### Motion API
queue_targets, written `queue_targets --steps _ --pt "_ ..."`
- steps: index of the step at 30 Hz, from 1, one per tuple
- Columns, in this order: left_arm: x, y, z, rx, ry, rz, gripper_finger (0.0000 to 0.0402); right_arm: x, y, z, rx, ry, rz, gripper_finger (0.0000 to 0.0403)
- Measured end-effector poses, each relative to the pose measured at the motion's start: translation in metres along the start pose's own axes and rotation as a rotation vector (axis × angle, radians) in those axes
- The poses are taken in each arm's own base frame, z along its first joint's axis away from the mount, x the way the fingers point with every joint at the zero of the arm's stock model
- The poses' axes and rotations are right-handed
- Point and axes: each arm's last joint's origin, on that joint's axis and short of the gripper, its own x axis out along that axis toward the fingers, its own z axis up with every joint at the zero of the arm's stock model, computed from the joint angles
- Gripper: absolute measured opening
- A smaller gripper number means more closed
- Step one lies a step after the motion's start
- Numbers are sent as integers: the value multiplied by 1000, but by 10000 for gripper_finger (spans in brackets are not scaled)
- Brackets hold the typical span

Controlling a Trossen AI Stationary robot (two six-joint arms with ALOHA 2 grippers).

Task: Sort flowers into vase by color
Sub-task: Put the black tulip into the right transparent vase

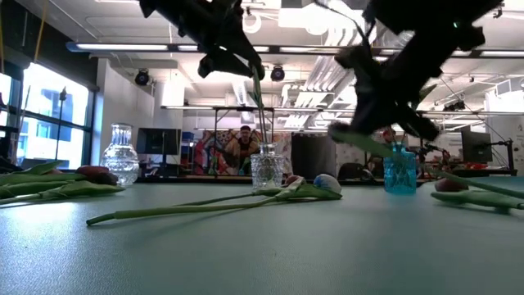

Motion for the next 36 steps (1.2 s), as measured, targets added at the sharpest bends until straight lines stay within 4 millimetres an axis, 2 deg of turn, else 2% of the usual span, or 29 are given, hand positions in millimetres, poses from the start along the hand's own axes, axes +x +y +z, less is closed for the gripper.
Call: queue_targets --steps 8,14,19,23,36 --pt "22 -15 -11 -17 47 -67 175 -31 42 24 -199 -152 11 1" --pt "26 -26 -9 -1 7 -140 175 -55 72 41 -330 -246 25 0" --pt "25 -31 -5 4 -45 -166 175 -72 90 52 -413 -314 36 0" --pt "25 -32 -2 5 -85 -181 175 -79 97 56 -458 -340 50 0" --pt "24 -36 7 6 -169 -225 175 -82 105 61 -545 -425 78 0"
